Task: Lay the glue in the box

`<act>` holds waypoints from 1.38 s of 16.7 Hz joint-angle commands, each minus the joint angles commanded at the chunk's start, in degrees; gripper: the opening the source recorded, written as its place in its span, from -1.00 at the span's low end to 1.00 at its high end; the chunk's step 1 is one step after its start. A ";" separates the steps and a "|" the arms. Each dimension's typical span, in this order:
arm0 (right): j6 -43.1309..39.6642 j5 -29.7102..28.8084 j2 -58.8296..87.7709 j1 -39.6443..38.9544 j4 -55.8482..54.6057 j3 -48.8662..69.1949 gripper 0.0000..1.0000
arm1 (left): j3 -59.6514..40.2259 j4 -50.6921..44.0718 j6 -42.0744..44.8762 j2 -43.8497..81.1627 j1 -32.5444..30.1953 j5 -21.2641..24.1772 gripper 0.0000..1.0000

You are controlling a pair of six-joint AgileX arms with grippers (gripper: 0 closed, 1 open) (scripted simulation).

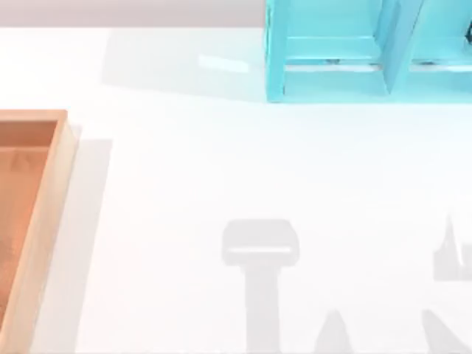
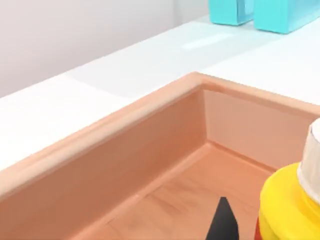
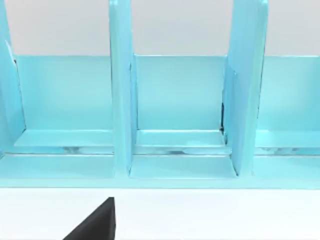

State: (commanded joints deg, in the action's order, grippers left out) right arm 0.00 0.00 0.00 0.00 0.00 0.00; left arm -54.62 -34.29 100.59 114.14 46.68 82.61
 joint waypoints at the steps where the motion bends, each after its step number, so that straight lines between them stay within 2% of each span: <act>1: 0.00 0.00 0.00 0.00 0.00 0.00 1.00 | 0.71 0.86 -1.70 0.04 -0.96 0.51 -1.00; 4: 0.00 0.00 0.00 0.00 0.00 0.00 1.00 | 2.12 1.86 -4.74 0.47 -2.43 1.95 -1.00; 9: 0.00 0.00 0.00 0.00 0.00 0.00 1.00 | 2.27 1.86 -5.01 0.57 -2.46 2.19 -1.00; 22: 0.00 0.00 0.00 0.00 0.00 0.00 1.00 | 2.27 1.86 -5.01 0.57 -2.46 2.19 0.96; 23: 0.00 0.00 0.00 0.00 0.00 0.00 1.00 | 2.27 1.86 -5.01 0.57 -2.46 2.19 1.00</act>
State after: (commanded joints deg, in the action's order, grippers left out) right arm 0.00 0.00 0.00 0.00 0.00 0.00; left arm -52.35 -32.43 95.58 114.71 44.22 84.79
